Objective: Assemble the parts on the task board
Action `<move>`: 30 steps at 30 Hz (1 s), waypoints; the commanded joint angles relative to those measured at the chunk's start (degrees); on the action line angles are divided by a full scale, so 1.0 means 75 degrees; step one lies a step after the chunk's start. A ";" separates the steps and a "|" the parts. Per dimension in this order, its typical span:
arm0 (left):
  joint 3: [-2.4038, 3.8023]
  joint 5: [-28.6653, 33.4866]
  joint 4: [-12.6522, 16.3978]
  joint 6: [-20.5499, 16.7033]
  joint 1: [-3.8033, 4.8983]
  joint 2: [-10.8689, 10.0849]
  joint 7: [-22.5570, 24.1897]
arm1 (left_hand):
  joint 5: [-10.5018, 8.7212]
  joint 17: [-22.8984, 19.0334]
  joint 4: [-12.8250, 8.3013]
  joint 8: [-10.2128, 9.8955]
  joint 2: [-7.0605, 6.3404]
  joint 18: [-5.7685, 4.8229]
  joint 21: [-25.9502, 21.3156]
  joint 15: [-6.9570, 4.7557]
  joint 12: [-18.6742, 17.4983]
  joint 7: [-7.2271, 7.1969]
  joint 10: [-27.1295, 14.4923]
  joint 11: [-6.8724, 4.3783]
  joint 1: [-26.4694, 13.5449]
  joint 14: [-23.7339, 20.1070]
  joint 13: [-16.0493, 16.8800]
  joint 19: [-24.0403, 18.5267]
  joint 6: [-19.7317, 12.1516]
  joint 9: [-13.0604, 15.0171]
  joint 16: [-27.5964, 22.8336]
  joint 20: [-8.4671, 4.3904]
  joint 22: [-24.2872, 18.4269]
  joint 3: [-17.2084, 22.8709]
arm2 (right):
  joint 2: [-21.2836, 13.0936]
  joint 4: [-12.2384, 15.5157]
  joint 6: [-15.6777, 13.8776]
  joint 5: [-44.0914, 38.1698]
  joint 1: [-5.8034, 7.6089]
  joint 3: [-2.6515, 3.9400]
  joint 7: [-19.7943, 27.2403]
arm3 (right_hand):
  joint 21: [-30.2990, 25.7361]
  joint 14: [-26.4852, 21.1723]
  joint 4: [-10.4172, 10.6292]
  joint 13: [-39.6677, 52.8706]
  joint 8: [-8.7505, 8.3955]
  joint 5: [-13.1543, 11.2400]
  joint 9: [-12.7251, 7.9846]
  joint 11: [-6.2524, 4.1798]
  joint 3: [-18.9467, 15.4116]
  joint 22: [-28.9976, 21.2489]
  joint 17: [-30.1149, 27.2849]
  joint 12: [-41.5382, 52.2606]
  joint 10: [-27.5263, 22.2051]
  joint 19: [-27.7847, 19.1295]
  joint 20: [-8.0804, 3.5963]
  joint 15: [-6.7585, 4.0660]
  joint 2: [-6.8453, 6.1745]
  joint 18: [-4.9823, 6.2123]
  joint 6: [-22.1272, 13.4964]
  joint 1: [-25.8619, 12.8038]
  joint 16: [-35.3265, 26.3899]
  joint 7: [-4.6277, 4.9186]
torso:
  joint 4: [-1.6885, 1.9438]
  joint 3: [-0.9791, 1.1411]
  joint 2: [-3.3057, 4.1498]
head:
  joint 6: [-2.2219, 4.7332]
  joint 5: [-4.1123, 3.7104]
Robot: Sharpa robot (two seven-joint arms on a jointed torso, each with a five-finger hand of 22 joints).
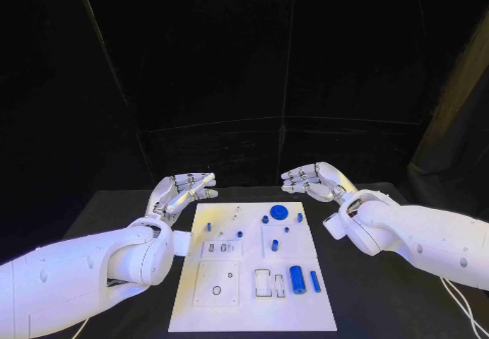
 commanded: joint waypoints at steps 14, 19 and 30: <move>0.0012 -0.0577 0.0933 0.0932 0.0065 -0.0595 -0.0120 | 0.0019 0.0210 -0.0266 -0.0258 0.0017 0.0101 -0.0077 -0.0079 -0.0363 -0.0040 0.0320 -0.0055 0.0199 0.0346 -0.0022 0.0379 0.0236 -0.0070 -0.0319 -0.0097 -0.0147 -0.0005 | 0.0650 -0.0490 0.1578 -0.5891 0.0591 0.0034 -0.2786 | 0.2746 0.3558 -0.0495 0.0013 -0.0357 -0.0180 -0.0025 -0.0617 -0.0255 0.1354 0.0772 -0.0465 0.1588 0.2252 -0.1040 -0.0978 -0.0235 0.0152 0.1262 0.0112 0.1045 -0.0411 | 0.0288 -0.0088 0.0756 | -0.0085 -0.0260; 0.0013 -0.0526 0.0961 0.1021 0.0081 -0.0596 -0.0168 | 0.0018 0.0219 -0.0258 -0.0285 0.0035 0.0100 -0.0098 -0.0072 -0.0401 -0.0034 0.0312 -0.0048 0.0175 0.0337 -0.0023 0.0383 0.0233 -0.0071 -0.0362 -0.0092 -0.0163 -0.0011 | 0.0805 -0.0586 0.1815 -0.6471 0.0623 0.0038 -0.3126 | 0.3647 0.3552 -0.0496 0.0024 -0.0496 -0.0140 -0.0027 -0.0662 -0.0394 0.1918 0.1666 -0.0448 0.1473 0.2281 -0.1119 -0.1031 -0.0187 0.0135 0.1300 0.0050 0.2546 -0.0450 | 0.0323 -0.0095 0.0855 | -0.0068 -0.0324; 0.0013 -0.0489 0.0921 0.1110 0.0094 -0.0542 -0.0242 | 0.0017 0.0257 -0.0262 -0.0351 0.0042 0.0104 -0.0119 -0.0071 -0.0488 -0.0018 0.0270 -0.0032 0.0144 0.0391 -0.0028 0.0427 0.0202 -0.0074 -0.0403 -0.0090 -0.0187 -0.0035 | 0.1061 -0.0756 0.2434 -0.6939 0.0662 0.0043 -0.3346 | 0.5935 0.3388 -0.0498 0.0023 -0.0504 -0.0151 -0.0030 -0.0634 -0.0529 0.4502 0.3018 -0.0441 0.1229 0.2720 -0.1076 -0.1015 -0.0118 -0.0137 0.1157 0.0118 0.4607 -0.0471 | 0.0350 -0.0100 0.0983 | -0.0022 -0.0347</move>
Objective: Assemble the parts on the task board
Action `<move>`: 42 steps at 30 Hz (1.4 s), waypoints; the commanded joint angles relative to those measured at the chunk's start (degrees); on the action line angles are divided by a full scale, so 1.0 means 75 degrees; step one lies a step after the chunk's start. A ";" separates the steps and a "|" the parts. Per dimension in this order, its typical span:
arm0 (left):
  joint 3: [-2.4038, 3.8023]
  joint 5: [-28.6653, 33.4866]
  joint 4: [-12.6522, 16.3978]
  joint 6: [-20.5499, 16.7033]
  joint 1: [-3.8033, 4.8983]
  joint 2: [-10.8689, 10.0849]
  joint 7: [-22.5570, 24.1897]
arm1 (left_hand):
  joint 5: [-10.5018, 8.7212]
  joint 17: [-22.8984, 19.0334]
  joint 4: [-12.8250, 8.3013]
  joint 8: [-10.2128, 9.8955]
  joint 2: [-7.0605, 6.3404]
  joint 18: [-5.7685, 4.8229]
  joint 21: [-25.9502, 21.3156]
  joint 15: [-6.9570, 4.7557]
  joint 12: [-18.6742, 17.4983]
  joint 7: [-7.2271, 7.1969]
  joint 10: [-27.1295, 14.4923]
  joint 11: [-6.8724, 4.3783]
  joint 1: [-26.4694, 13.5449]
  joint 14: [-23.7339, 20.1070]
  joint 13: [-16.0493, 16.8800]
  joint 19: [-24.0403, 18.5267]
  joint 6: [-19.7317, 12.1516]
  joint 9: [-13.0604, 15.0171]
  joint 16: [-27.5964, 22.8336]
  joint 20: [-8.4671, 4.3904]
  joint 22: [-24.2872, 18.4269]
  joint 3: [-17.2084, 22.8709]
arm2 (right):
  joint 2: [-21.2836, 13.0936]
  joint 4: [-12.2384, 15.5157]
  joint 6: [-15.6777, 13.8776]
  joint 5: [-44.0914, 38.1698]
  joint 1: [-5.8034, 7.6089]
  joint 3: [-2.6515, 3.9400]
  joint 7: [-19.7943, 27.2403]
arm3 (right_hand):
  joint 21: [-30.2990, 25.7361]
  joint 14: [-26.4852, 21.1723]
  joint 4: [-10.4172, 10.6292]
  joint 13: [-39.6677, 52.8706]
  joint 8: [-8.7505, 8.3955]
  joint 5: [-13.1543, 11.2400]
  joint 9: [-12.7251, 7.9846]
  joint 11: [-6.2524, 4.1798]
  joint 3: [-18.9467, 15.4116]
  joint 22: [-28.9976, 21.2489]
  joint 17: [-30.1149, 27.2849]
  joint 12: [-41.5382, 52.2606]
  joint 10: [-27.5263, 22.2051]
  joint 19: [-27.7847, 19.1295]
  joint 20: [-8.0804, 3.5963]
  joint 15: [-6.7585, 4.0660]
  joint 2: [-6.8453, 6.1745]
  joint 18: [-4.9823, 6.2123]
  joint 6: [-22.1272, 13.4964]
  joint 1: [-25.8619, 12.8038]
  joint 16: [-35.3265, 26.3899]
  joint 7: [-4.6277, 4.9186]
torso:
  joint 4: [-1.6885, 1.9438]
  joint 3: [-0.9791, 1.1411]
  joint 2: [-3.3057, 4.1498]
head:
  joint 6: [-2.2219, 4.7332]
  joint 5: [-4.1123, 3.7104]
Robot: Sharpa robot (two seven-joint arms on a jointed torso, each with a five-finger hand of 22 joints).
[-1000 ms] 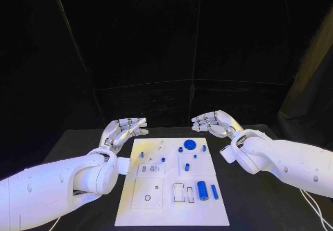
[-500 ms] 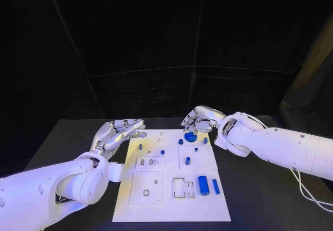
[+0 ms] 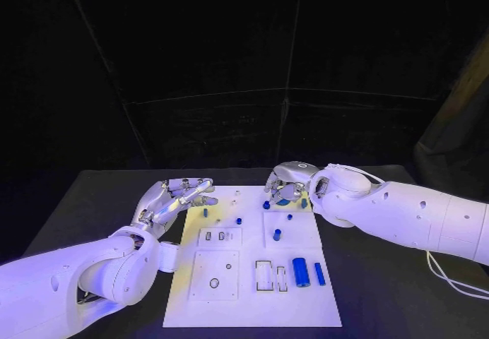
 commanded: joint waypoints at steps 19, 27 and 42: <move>0.0009 -0.0035 -0.0062 0.0307 0.0031 0.0061 -0.0107 | 0.0018 0.0060 -0.0064 -0.0144 0.0050 0.0103 -0.0062 0.0045 -0.0161 0.0072 -0.0102 0.0092 -0.0006 0.0086 -0.0015 0.0117 -0.0087 -0.0014 -0.0110 0.0018 -0.0043 -0.0037 | 0.0455 -0.0451 0.0669 -0.0545 0.0022 0.0003 0.0021 | 0.0796 0.0012 -0.0019 0.0001 -0.0005 -0.0007 -0.0005 0.0006 0.0047 0.0963 0.1097 0.0010 -0.0030 0.0117 0.0040 0.0011 0.0258 -0.0218 -0.0051 0.0151 0.1221 0.0012 | 0.0055 0.0013 0.0171 | -0.0023 -0.0007; 0.0008 -0.0035 -0.0080 0.0324 0.0034 0.0068 -0.0128 | 0.0018 0.0064 -0.0073 -0.0151 0.0059 0.0103 -0.0064 0.0046 -0.0169 0.0073 -0.0104 0.0093 0.0005 0.0089 -0.0014 0.0124 -0.0089 -0.0013 -0.0118 0.0018 -0.0046 -0.0031 | 0.0509 -0.0568 0.0803 -0.0544 0.0022 0.0002 0.0025 | 0.0936 -0.0004 -0.0020 -0.0003 -0.0001 -0.0010 -0.0003 0.0005 0.0107 0.1144 0.1274 0.0001 -0.0009 0.0162 0.0043 0.0013 0.0315 -0.0242 -0.0030 0.0203 0.1417 0.0017 | 0.0066 0.0008 0.0200 | -0.0071 -0.0002; 0.0008 -0.0035 -0.0095 0.0352 0.0039 0.0060 -0.0172 | 0.0019 0.0075 -0.0095 -0.0164 0.0077 0.0104 -0.0069 0.0046 -0.0184 0.0074 -0.0108 0.0094 0.0029 0.0095 -0.0012 0.0138 -0.0092 -0.0011 -0.0135 0.0018 -0.0053 -0.0016 | 0.0537 -0.0648 0.0928 -0.0544 0.0020 0.0001 0.0086 | 0.1394 0.0011 -0.0039 -0.0005 0.0019 0.0000 0.0003 -0.0023 0.0388 0.1802 0.1909 0.0004 0.0159 0.0400 0.0033 -0.0007 0.0439 -0.0336 0.0133 0.0425 0.2065 0.0010 | 0.0088 0.0006 0.0268 | -0.0115 -0.0028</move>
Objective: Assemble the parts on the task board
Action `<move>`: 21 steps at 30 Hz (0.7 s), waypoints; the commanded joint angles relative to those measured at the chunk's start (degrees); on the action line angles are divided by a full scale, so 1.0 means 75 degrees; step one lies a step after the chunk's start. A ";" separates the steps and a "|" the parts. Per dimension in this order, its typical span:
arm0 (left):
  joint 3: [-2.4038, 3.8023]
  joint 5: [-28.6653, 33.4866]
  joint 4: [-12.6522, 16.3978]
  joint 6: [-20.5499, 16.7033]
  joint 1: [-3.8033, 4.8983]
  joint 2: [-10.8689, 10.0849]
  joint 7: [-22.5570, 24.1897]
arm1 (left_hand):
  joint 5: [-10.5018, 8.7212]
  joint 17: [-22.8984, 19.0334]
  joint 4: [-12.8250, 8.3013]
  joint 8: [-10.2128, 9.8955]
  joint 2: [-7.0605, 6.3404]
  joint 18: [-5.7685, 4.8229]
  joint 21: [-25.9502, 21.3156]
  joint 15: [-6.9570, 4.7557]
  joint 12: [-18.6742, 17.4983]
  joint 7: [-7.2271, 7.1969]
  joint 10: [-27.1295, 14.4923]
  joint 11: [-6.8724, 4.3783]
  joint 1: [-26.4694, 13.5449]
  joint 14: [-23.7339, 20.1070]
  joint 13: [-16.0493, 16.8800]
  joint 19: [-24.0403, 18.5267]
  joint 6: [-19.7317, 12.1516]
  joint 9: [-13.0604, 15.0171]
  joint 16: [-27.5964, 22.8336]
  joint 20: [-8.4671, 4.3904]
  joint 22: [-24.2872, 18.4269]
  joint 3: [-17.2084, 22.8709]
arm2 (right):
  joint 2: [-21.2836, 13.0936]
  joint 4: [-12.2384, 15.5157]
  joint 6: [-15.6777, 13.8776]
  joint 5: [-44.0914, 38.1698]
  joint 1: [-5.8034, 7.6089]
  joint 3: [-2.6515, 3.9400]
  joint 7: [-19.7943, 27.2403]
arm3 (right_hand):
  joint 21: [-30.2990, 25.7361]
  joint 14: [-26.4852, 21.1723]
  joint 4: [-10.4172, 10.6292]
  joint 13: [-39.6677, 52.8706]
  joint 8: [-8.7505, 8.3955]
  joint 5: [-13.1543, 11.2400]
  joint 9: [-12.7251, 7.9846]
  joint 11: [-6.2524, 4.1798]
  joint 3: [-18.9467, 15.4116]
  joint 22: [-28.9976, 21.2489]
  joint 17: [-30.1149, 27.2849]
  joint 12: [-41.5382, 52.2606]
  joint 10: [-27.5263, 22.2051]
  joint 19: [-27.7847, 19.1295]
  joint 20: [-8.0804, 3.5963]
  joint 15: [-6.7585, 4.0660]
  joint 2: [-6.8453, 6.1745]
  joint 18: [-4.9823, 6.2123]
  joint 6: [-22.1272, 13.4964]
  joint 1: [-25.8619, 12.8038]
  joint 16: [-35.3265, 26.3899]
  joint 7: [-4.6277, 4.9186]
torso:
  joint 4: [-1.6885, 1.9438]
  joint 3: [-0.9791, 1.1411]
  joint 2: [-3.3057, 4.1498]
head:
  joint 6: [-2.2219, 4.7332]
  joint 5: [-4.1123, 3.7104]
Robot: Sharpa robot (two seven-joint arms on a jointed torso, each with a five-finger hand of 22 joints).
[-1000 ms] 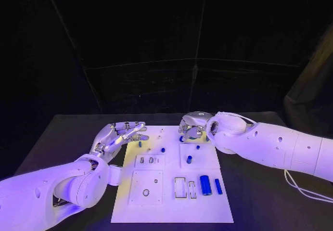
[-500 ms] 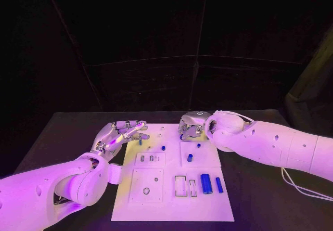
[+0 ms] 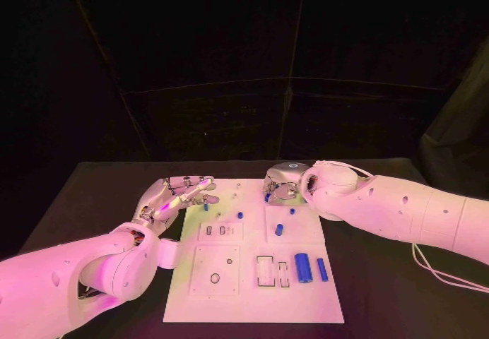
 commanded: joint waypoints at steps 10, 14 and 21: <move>0.0007 -0.0037 -0.0010 0.0126 0.0021 0.0001 -0.0039 | 0.0020 0.0033 -0.0067 -0.0072 0.0128 0.0108 -0.0045 -0.0009 -0.0069 0.0022 -0.0045 0.0027 0.0069 0.0050 -0.0005 0.0079 -0.0039 -0.0002 -0.0086 0.0001 -0.0024 0.0044 | 0.0041 -0.0007 -0.0022 -0.0052 0.0016 0.0003 0.0144 | 0.0368 0.0020 0.0018 -0.0004 0.0023 -0.0003 0.0004 -0.0018 0.0370 0.0526 0.0480 -0.0007 0.0228 0.0248 -0.0009 -0.0018 0.0062 -0.0158 0.0240 0.0121 0.0497 -0.0011 | 0.0012 -0.0009 0.0054 | -0.0030 -0.0003; 0.0007 -0.0037 -0.0016 0.0127 0.0021 -0.0001 -0.0045 | 0.0019 0.0040 -0.0076 -0.0079 0.0137 0.0111 -0.0037 -0.0011 -0.0077 0.0022 -0.0045 0.0027 0.0075 0.0054 -0.0004 0.0106 -0.0038 -0.0001 -0.0096 -0.0002 -0.0023 0.0052 | -0.0018 0.0086 -0.0576 -0.0018 0.0015 0.0004 0.0161 | 0.0518 0.0030 0.0019 -0.0001 0.0031 -0.0024 0.0007 -0.0030 0.0577 0.0753 0.0693 -0.0002 0.0329 0.0343 -0.0012 -0.0024 0.0083 -0.0191 0.0341 0.0099 0.0718 -0.0009 | 0.0013 -0.0005 0.0054 | -0.0038 0.0000; 0.0007 -0.0037 -0.0041 0.0127 0.0022 -0.0006 -0.0039 | 0.0020 0.0044 -0.0081 -0.0082 0.0144 0.0111 -0.0033 -0.0012 -0.0081 0.0022 -0.0044 0.0026 0.0079 0.0057 -0.0004 0.0120 -0.0036 -0.0001 -0.0102 -0.0003 -0.0023 0.0058 | -0.0162 0.0380 -0.1601 0.0195 0.0016 0.0057 0.0139 | 0.0643 0.0006 0.0005 -0.0005 0.0006 -0.0042 0.0000 -0.0027 0.0915 0.0914 0.0828 -0.0030 0.0355 0.0378 -0.0006 -0.0013 -0.0035 -0.0214 0.0379 0.0102 0.0906 0.0011 | 0.0014 -0.0018 0.0068 | 0.0039 0.0010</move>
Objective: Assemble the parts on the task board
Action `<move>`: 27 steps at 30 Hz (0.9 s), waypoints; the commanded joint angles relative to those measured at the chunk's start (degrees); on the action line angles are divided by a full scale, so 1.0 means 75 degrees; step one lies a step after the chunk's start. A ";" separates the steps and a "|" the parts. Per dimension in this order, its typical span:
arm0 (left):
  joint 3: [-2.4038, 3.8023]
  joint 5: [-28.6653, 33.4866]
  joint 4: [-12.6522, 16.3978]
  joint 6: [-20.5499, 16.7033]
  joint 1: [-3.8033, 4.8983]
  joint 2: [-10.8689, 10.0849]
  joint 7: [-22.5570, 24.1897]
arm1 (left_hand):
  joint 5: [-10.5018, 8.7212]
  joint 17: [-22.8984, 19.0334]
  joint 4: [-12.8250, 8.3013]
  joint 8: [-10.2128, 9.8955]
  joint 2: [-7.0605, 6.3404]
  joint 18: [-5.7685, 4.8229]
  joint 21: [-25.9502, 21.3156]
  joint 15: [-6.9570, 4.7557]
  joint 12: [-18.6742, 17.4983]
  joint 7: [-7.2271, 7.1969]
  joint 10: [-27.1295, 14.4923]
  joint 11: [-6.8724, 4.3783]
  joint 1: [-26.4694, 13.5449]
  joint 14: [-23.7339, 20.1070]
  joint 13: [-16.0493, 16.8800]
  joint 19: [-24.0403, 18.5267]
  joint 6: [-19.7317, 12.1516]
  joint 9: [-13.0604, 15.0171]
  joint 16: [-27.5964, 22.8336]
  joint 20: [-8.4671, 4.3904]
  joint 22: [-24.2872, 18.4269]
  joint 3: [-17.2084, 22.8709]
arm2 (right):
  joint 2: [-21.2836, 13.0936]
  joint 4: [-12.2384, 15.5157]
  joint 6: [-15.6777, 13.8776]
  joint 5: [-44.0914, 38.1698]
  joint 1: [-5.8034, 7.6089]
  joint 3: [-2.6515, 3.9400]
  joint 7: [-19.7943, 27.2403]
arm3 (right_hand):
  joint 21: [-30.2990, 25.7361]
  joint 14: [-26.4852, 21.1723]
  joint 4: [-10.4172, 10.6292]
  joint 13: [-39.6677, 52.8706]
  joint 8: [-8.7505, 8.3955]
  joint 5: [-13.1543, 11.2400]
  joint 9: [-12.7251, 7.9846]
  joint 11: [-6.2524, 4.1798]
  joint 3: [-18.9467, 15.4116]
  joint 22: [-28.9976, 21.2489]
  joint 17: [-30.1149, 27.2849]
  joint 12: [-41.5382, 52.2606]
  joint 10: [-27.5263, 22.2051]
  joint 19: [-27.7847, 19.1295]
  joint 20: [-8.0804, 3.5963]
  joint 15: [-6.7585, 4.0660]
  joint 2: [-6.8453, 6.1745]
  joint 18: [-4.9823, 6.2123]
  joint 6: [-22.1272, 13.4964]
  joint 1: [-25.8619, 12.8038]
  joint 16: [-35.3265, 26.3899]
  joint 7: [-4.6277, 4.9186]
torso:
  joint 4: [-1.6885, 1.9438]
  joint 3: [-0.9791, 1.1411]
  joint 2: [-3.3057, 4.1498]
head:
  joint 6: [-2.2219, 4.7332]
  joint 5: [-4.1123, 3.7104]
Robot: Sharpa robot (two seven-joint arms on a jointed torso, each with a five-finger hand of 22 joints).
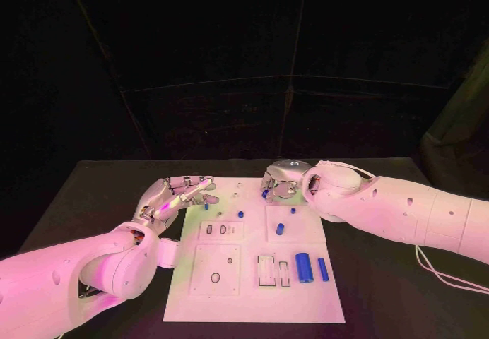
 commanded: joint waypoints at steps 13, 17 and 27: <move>0.0008 -0.0037 -0.0029 0.0138 0.0023 0.0037 0.0013 | 0.0018 0.0014 -0.0052 -0.0061 0.0073 0.0109 -0.0031 -0.0012 -0.0063 0.0024 -0.0047 0.0028 0.0017 0.0056 -0.0005 0.0084 -0.0040 -0.0002 -0.0060 -0.0004 -0.0007 0.0015 | 0.0766 -0.0678 -0.1220 0.0345 0.0032 0.0195 -0.0116 | 0.0172 -0.0097 0.0016 0.0006 -0.0003 0.0114 0.0009 0.0039 0.1225 0.0136 -0.0080 -0.0010 -0.0060 -0.0012 0.0079 0.0038 -0.0442 -0.0096 -0.0012 -0.0427 0.0179 0.0080 | 0.0051 -0.0022 0.0062 | 0.0065 0.0006; 0.0008 -0.0037 -0.0049 0.0149 0.0031 0.0064 0.0008 | 0.0018 0.0014 -0.0052 -0.0061 0.0073 0.0109 -0.0031 -0.0012 -0.0063 0.0024 -0.0047 0.0028 0.0017 0.0056 -0.0005 0.0084 -0.0040 -0.0002 -0.0060 -0.0004 -0.0007 0.0015 | 0.1035 -0.0920 -0.1137 0.0353 0.0040 0.0198 -0.0066 | 0.0222 -0.0119 0.0064 0.0007 0.0001 0.0116 0.0013 0.0062 0.2284 0.0177 -0.0114 -0.0012 -0.0059 -0.0034 0.0097 0.0043 -0.0861 -0.0101 -0.0005 -0.0878 0.0289 0.0076 | 0.0056 -0.0034 0.0081 | 0.0048 0.0010; 0.0008 -0.0037 -0.0033 0.0161 0.0058 0.0074 -0.0003 | 0.0018 0.0014 -0.0052 -0.0061 0.0073 0.0109 -0.0031 -0.0012 -0.0063 0.0024 -0.0047 0.0028 0.0017 0.0056 -0.0005 0.0084 -0.0040 -0.0002 -0.0060 -0.0004 -0.0007 0.0015 | 0.1437 -0.1325 -0.0805 0.0347 0.0045 0.0197 -0.0095 | 0.0233 -0.0130 0.0123 0.0005 -0.0005 0.0062 0.0012 0.0073 0.2606 0.0187 -0.0154 -0.0019 -0.0089 -0.0035 0.0103 0.0057 -0.1014 -0.0101 -0.0025 -0.1053 0.0307 0.0087 | 0.0068 -0.0035 0.0124 | 0.0048 0.0020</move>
